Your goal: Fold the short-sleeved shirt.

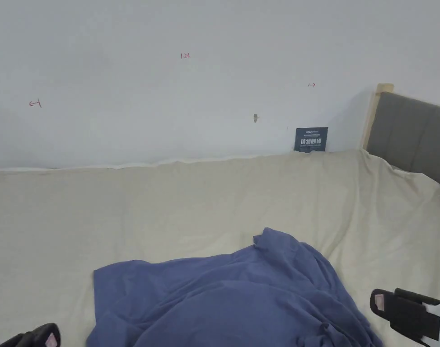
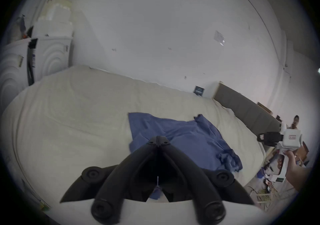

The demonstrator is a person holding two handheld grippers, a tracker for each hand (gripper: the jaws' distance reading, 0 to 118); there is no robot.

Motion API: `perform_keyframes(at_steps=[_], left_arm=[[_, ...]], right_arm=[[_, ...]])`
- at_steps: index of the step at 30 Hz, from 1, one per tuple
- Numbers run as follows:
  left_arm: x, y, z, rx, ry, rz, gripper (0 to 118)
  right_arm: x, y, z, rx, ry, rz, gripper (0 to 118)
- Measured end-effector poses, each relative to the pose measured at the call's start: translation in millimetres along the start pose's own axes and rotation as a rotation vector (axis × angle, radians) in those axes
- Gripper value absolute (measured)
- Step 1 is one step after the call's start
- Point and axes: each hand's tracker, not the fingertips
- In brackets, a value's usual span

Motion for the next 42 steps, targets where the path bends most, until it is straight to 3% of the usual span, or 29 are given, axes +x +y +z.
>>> perform_keyframes(at_steps=[3,7,9,13,17,18,20,21,27,30,34,42], left_arm=[[-1.5,-5.0,-10.0,-0.033,-0.076,0.026,0],[-1.2,-17.5,-23.2,-0.043,-0.063,0.022,0],[-0.5,-22.6,-32.9,-0.079,-0.078,0.048,0],[-1.7,-30.7,-53.0,-0.085,-0.067,0.044,0],[-7.1,-34.3,-76.1,-0.117,-0.044,0.052,0],[-9.2,-35.6,-81.1,-0.127,-0.045,0.063,0],[-12.8,-38.5,-89.1,-0.141,-0.042,0.077,0],[-11.4,-37.8,-91.1,-0.144,-0.04,0.08,0],[-17.0,-44.4,-102.7,-0.178,-0.018,0.058,0],[-19.2,-46.2,-104.3,-0.188,-0.016,0.06,0],[-20.7,-50.1,-104.9,-0.193,-0.015,0.071,0],[-17.5,-53.1,-104.8,-0.221,-0.008,0.068,0]], right_arm=[[3.5,14.0,-20.1,0.033,0.027,0.026,0],[22.9,59.3,-83.4,-0.015,-0.022,0.022,0],[41.4,89.9,-130.0,-0.102,-0.018,-0.043,0],[62.9,126.8,-223.6,-0.37,-0.108,0.015,0],[80.1,137.7,-295.5,-0.529,-0.233,0.042,2],[84.2,137.3,-309.7,-0.57,-0.259,0.046,29],[89.1,131.5,-329.2,-0.612,-0.308,0.065,99],[90.5,129.6,-336.2,-0.619,-0.322,0.083,110],[99.3,125.8,-363.1,-0.64,-0.436,0.179,108],[98.0,128.2,-359.1,-0.614,-0.444,0.206,101],[93.9,127.1,-355.5,-0.615,-0.455,0.198,101],[66.7,96.9,-379.6,-0.708,-0.415,0.306,98]])
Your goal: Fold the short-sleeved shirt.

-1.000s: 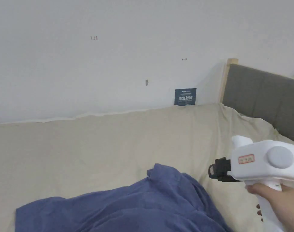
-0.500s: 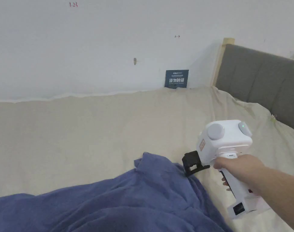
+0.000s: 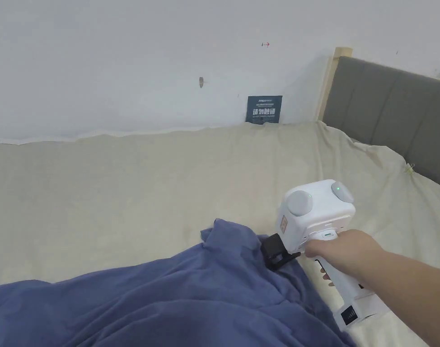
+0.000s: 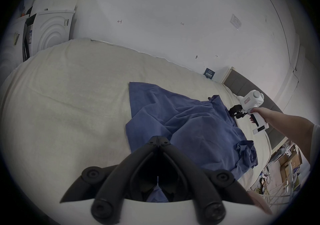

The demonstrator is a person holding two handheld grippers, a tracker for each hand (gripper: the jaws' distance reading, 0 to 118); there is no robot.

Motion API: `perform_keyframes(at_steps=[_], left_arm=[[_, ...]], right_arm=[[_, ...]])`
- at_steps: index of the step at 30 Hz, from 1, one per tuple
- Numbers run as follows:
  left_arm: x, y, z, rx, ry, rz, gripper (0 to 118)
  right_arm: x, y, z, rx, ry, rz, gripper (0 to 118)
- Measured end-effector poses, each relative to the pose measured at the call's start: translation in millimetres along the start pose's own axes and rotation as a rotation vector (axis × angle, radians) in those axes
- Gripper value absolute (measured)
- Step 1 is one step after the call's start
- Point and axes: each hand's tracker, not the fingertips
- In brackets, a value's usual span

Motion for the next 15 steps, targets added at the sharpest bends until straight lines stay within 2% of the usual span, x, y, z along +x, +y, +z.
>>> perform_keyframes(at_steps=[1,2,3,4,5,9,11,15], left_arm=[[-0.2,0.4,0.7,-0.001,0.006,-0.01,0],[-0.7,0.9,1.5,0.0,0.011,-0.018,0],[-0.5,2.3,1.6,0.003,0.013,-0.023,0],[-0.6,3.1,1.4,0.004,0.013,-0.022,0],[-1.1,3.6,1.2,0.004,0.014,-0.021,0],[-2.3,3.5,-1.6,-0.003,0.006,-0.001,0],[-3.7,4.7,-1.9,-0.003,0.0,0.008,0],[-15.2,46.2,-12.7,-0.001,-0.031,-0.004,0]], right_arm=[[-2.0,0.4,1.6,-0.001,-0.001,0.002,94],[-2.2,1.1,3.3,-0.003,0.008,0.005,84],[-0.6,1.2,6.2,-0.002,0.046,-0.011,66],[2.4,1.1,7.3,0.0,0.104,-0.046,41],[4.1,2.7,6.8,-0.011,0.083,-0.054,5],[16.0,-2.2,12.5,0.007,0.108,-0.048,4],[21.7,-5.7,23.6,0.066,0.127,-0.046,4],[39.2,-14.5,48.3,0.187,0.215,-0.124,4]])
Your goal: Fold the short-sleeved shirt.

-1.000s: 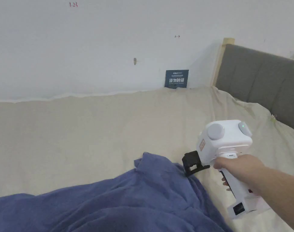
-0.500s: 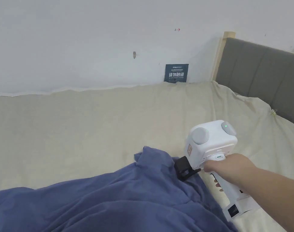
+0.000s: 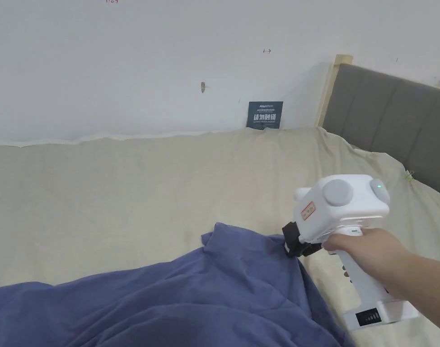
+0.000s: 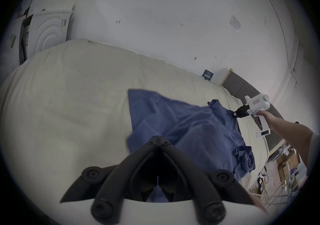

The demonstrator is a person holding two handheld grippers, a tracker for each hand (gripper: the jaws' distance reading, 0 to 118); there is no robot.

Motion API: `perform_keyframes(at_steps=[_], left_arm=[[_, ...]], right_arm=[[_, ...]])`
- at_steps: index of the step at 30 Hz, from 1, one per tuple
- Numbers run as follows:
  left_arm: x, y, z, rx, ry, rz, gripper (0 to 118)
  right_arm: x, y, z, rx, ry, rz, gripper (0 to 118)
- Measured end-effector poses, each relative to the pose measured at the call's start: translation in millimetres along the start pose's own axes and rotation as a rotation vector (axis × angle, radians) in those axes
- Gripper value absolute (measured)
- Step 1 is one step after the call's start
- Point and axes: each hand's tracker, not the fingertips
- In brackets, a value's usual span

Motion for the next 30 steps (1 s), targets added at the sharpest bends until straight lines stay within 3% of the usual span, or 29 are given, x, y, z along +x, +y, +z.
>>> perform_keyframes(at_steps=[4,8,9,11,12,18,23,27,29,30], left_arm=[[-16.0,81.2,-43.4,-0.09,-0.022,-0.042,0],[-39.0,141.4,-114.6,-0.322,-0.002,0.063,0],[-40.2,149.6,-131.5,-0.36,0.037,0.035,15],[-42.5,160.9,-159.0,-0.4,0.114,-0.017,89],[-44.5,163.7,-172.7,-0.421,0.145,-0.023,118],[-43.2,155.9,-246.3,-0.521,0.19,-0.005,118],[-40.9,144.1,-284.8,-0.542,0.246,-0.019,118],[-25.5,137.3,-286.8,-0.624,0.309,-0.137,118],[-12.9,137.7,-278.6,-0.625,0.336,-0.198,99],[-4.9,137.3,-272.7,-0.595,0.355,-0.245,76]], right_arm=[[10.7,-1.9,27.1,0.115,0.054,-0.083,4],[11.6,-4.7,45.7,0.155,0.134,-0.129,4],[11.6,-5.5,47.1,0.151,0.146,-0.135,4],[7.5,-7.3,49.1,0.148,0.147,-0.129,4],[6.6,-8.4,49.5,0.149,0.15,-0.128,4],[-7.4,-19.8,40.7,0.113,0.144,-0.095,4],[5.0,-16.4,29.4,0.078,0.158,-0.091,4],[11.9,-10.8,16.7,0.058,0.162,-0.065,4],[13.5,-7.3,11.0,0.052,0.158,-0.06,4],[13.5,-5.3,8.7,0.05,0.161,-0.061,4]])
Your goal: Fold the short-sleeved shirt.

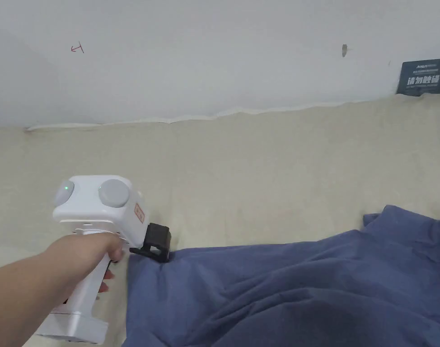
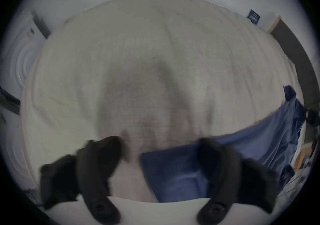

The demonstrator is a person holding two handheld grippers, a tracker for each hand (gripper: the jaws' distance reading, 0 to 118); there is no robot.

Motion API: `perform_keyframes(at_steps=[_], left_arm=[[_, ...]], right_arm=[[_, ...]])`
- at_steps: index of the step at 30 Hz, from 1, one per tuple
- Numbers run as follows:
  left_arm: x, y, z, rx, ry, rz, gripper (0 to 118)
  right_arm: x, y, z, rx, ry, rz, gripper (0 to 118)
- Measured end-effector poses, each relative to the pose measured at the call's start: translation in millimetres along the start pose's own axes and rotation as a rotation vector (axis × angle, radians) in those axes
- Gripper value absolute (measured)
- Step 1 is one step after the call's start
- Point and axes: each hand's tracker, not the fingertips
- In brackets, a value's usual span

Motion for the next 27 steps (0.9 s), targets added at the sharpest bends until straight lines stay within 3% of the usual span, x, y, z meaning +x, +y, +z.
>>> perform_keyframes(at_steps=[1,2,3,4,5,8,13,22,27], left_arm=[[3.5,-2.2,6.4,0.022,-0.024,-0.024,46],[2.0,3.6,6.0,0.028,-0.059,-0.025,8],[6.4,2.9,5.8,0.009,-0.118,-0.017,5],[11.4,1.0,6.4,0.001,-0.072,-0.038,4],[14.8,-0.5,5.6,-0.002,-0.045,-0.1,5],[14.2,-0.9,12.7,0.038,-0.027,-0.11,4],[1.8,-4.4,61.2,0.159,-0.128,-0.046,4],[-4.5,-20.1,224.6,0.374,-0.22,-0.058,4],[-13.9,-21.3,321.5,0.51,-0.279,-0.001,4]], right_arm=[[-7.3,2.2,-5.5,0.022,0.164,0.051,4],[-4.6,2.3,-6.1,0.023,0.159,0.043,4],[-1.2,2.2,-6.3,0.025,0.163,0.039,4],[2.7,1.8,-5.9,0.026,0.168,0.037,4],[-6.4,-3.9,1.8,0.011,0.014,0.027,4],[-30.3,-10.2,9.0,0.006,0.021,0.039,4],[-26.2,-4.4,50.3,0.022,0.047,0.033,4],[-36.1,-0.9,193.1,0.19,0.106,-0.002,4],[-56.3,9.1,283.9,0.304,0.102,0.043,4]])
